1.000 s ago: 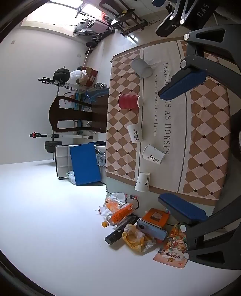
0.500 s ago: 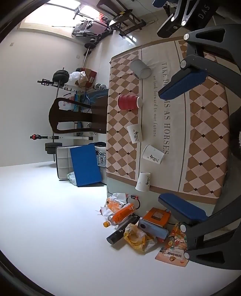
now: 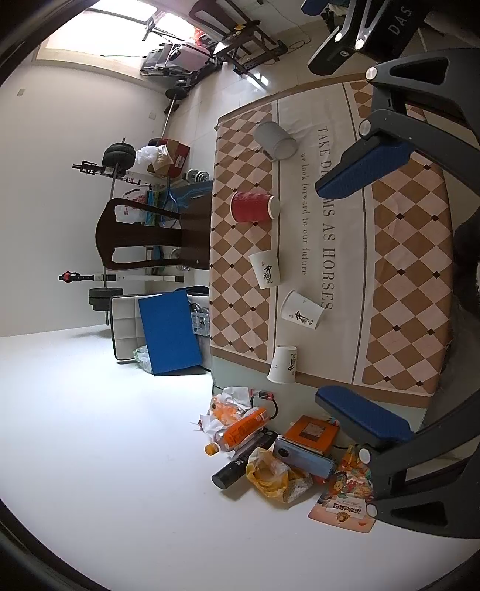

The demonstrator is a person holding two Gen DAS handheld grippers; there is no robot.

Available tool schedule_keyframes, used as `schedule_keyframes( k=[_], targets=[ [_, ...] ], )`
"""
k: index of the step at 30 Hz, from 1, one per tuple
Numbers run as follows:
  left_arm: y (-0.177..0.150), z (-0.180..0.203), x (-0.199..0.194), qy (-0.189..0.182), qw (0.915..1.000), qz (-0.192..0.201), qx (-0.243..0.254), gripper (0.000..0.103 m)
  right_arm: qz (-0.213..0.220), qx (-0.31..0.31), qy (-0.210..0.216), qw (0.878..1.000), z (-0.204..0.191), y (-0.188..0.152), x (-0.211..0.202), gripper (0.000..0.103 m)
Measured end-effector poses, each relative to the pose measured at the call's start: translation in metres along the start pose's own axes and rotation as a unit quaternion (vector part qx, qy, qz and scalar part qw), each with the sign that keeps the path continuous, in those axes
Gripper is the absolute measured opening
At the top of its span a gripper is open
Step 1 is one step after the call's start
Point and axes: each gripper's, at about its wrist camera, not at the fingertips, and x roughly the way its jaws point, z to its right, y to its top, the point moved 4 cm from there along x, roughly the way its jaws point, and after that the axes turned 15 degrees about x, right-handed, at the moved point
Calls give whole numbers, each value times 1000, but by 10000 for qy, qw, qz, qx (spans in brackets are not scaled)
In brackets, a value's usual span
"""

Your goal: Flip cup upright

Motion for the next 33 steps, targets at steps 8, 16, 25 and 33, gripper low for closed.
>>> schedule_keyframes(
  k=[8,16,25,33],
  targets=[
    [0,1,1,-9,10000,-1,10,103,-10,5,5,10000,7,-2,-2,103],
    [-2,8,-4,-16,10000,-4,14,103,6,2,-17,10000,11,0,-1,103],
    [-2,8,-4,-7,10000,2,15,103,17,0,-26,10000,9,-2,-1,103],
    [-3,8,-3,-7,10000,2,26,103,22,-2,-40,10000,8,-2,-1,103]
  ],
)
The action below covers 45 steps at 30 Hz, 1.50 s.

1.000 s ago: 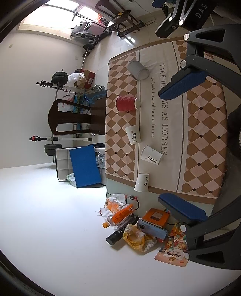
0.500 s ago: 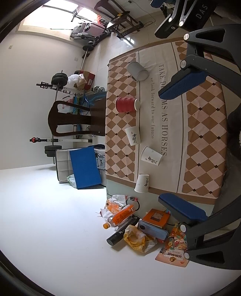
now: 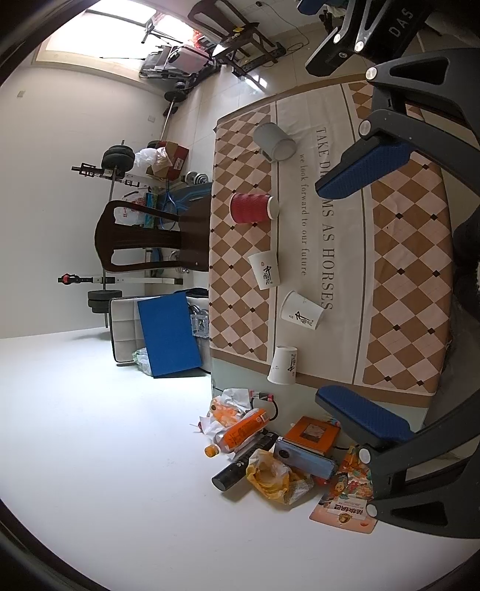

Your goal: Flip cup upright

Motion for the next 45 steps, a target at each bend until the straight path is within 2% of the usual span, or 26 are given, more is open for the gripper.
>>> schedule_keyframes(
  k=[32,35,39,45],
  targets=[
    [1,12,-3,-74,10000,-5,17,103,-3,16,-37,10000,1,3,-8,103],
    [3,13,2,-116,9999,-19,6,103,-51,60,-99,9999,-11,10,-4,103],
    [3,12,18,-47,9999,-128,28,103,-159,148,-153,9996,-18,10,15,103],
    [-5,-12,88,260,9983,-506,92,103,-541,262,-358,9975,-33,-6,90,103]
  ],
)
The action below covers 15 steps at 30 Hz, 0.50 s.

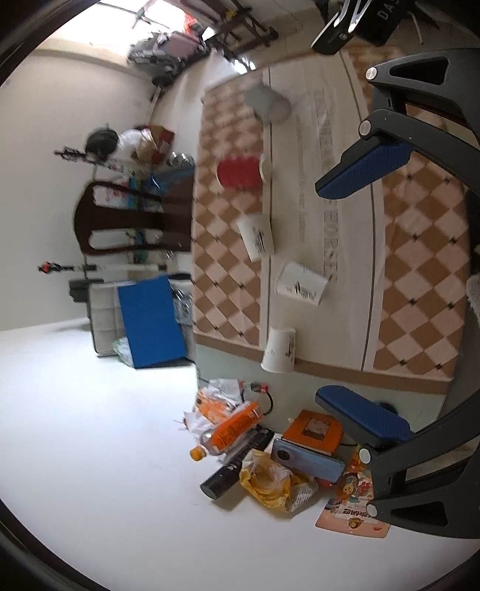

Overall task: Flip cup upright
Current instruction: 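Reach the left gripper to the tipped white calligraphy cup and close on it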

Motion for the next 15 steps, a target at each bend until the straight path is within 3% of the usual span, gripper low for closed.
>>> schedule_keyframes(
  k=[8,15],
  targets=[
    [-13,-11,116,266,9952,-904,279,103,-937,-328,-309,9946,-34,-20,139,102],
    [-18,-9,209,49,9843,-1732,343,103,-1638,-939,-432,9811,-70,-37,237,88]
  ],
)
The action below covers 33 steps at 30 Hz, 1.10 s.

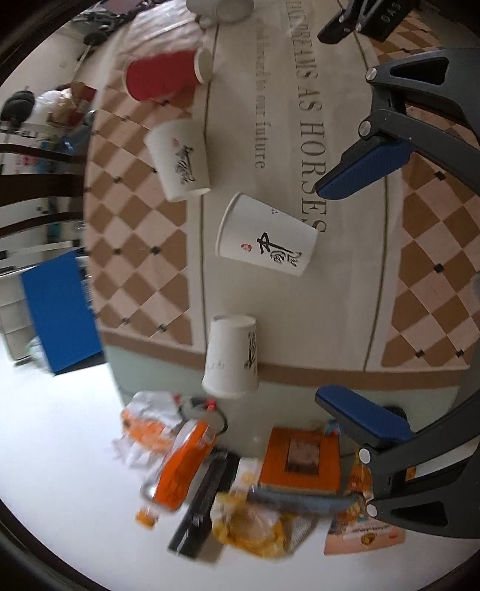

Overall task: Flip cup upright
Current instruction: 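Reach the left gripper to the tipped white calligraphy cup and close on it, then lift the white cup with the left gripper and rotate it opening-up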

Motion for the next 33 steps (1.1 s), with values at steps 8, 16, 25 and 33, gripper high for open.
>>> schedule_keyframes(
  k=[8,16,25,33],
  targets=[
    [29,21,55,-432,9971,-340,528,95,-461,-336,-66,9983,-34,26,66,86],
    [47,33,88,-581,9929,-548,879,93,-669,-460,-109,9966,-44,42,90,86],
    [52,41,107,-633,9906,-736,959,62,-693,-520,-138,9961,-46,52,98,86],
    [51,31,106,-578,9929,-586,854,59,-678,-554,-143,9961,-64,41,93,86]
  ],
)
